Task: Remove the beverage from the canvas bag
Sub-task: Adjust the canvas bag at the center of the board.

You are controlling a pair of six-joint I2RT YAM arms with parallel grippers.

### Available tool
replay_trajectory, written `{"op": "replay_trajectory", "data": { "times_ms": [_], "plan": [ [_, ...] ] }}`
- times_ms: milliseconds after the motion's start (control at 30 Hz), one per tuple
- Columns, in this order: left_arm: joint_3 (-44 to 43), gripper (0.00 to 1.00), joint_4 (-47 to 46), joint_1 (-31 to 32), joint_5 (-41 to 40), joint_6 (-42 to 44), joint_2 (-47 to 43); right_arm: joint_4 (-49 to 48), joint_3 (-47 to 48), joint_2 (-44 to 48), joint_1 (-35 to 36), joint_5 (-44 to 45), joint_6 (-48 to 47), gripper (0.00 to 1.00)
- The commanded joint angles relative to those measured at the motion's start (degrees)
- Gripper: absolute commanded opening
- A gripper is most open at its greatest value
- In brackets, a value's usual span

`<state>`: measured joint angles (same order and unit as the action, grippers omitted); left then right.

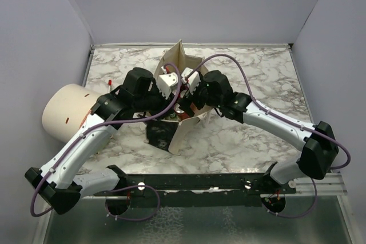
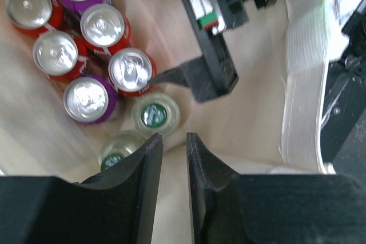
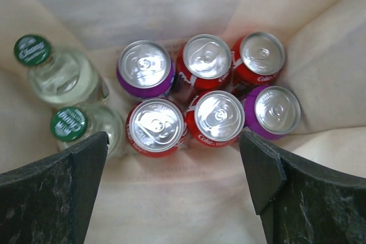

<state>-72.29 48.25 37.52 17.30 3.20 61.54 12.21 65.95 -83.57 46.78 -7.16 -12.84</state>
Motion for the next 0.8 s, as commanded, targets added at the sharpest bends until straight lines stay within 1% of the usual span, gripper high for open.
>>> {"op": "replay_trajectory", "data": {
  "times_ms": [0, 100, 167, 233, 300, 400, 467, 500, 567, 633, 700, 767],
  "plan": [
    [-3.79, 0.28, -5.31, 0.1, -0.53, 1.39, 3.71, -2.91, 2.72, -1.34, -1.25, 10.39, 9.78, 0.99],
    [-3.14, 0.28, -7.7, 0.1, 3.54, 1.45, 4.75, 3.06, 7.98, -4.47, -4.91, 13.29, 18.14, 0.99],
    [-1.79, 0.28, -8.45, 0.1, 6.46, 1.22, 4.04, 8.95, 13.54, -7.97, -7.77, 12.26, 23.29, 1.0],
    [-0.66, 0.28, -8.46, 0.1, 8.15, 2.17, 2.59, 12.25, 18.18, -10.94, -8.8, 9.94, 22.77, 0.99],
    [0.07, 0.28, -7.45, 0.1, 9.69, 3.79, 1.15, 12.35, 20.85, -12.52, -8.87, 6.43, 20.29, 0.97],
    [0.82, 0.28, -5.99, 0.17, 10.87, 4.01, 0.31, 9.84, 21.29, -12.98, -8.82, 2.96, 20.49, 0.96],
    [1.94, 0.28, -7.3, 0.19, 10.96, 2.77, -0.04, 8.4, 20.65, -13.46, -8.86, 1.59, 20.63, 0.96],
    [2.78, 0.28, -8.23, 0.19, 10.86, 2.26, -0.36, 7.51, 20.08, -13.82, -8.74, 0.35, 19.75, 0.95],
    [4.21, 0.28, -9.84, 0.19, 10.39, 1.95, -0.54, 5.02, 19.73, -14.38, -8.14, -3.12, 15.16, 0.93],
    [4.52, 0.28, -10.61, 0.19, 9.88, 1.69, 0.01, 1.45, 18.89, -14.15, -6.4, -3.85, 7.35, 0.93],
    [4.91, 0.28, -11.69, 0.19, 9.74, 0.61, 0.29, -5.3, 15.74, -13.64, -5.26, -4.93, -1.22, 0.92],
    [5.39, 0.27, -12.54, 0.19, 9.3, 0.78, 0.13, -6.44, 14.54, -14.93, -5.21, -5.9, -8.35, 0.93]
  ]
}}
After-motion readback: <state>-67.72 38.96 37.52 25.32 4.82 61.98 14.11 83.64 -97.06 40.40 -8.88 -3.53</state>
